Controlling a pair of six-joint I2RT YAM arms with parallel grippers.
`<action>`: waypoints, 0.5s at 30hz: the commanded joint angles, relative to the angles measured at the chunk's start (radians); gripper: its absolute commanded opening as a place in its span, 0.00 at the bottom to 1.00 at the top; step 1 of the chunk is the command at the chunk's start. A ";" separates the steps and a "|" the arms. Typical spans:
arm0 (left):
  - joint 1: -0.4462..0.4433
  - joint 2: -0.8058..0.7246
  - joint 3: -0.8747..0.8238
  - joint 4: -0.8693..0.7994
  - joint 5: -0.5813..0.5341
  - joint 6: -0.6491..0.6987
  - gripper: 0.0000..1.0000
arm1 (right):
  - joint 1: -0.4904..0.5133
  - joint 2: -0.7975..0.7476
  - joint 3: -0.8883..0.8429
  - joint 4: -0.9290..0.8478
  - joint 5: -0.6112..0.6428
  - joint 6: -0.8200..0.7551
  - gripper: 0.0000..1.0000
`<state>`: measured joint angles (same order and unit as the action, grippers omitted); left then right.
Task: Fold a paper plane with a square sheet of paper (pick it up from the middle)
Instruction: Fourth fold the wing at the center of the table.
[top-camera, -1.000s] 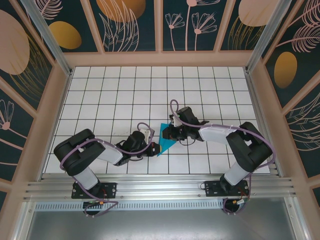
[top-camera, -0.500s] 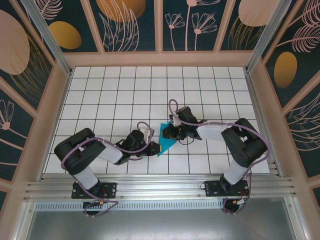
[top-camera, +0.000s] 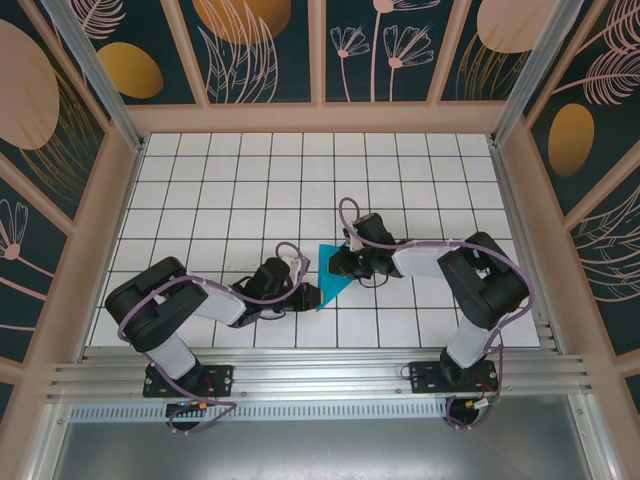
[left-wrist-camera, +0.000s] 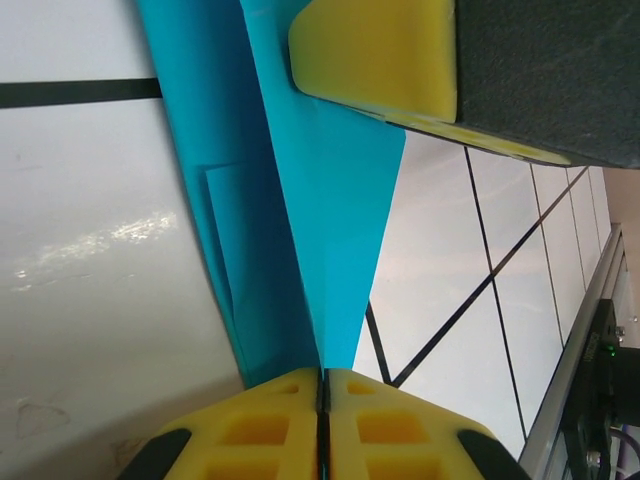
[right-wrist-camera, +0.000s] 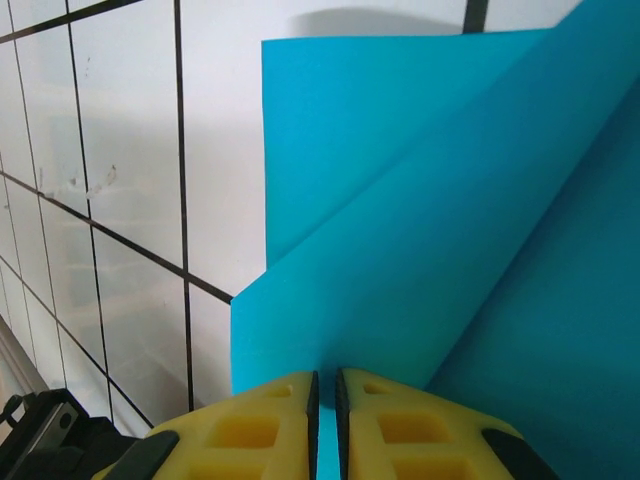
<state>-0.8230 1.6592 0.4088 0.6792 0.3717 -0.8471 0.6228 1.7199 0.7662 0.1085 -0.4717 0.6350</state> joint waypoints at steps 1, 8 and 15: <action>0.005 -0.006 0.009 -0.075 -0.042 0.032 0.07 | -0.007 0.011 0.013 0.017 0.019 0.014 0.16; 0.006 0.002 -0.009 -0.046 -0.077 -0.022 0.00 | -0.007 -0.021 0.020 0.020 -0.019 0.007 0.18; 0.007 0.025 -0.017 0.010 -0.036 -0.077 0.00 | 0.001 -0.038 0.015 0.074 -0.166 -0.024 0.20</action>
<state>-0.8246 1.6611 0.4099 0.6788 0.3557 -0.8925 0.6224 1.7195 0.7662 0.1268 -0.5461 0.6334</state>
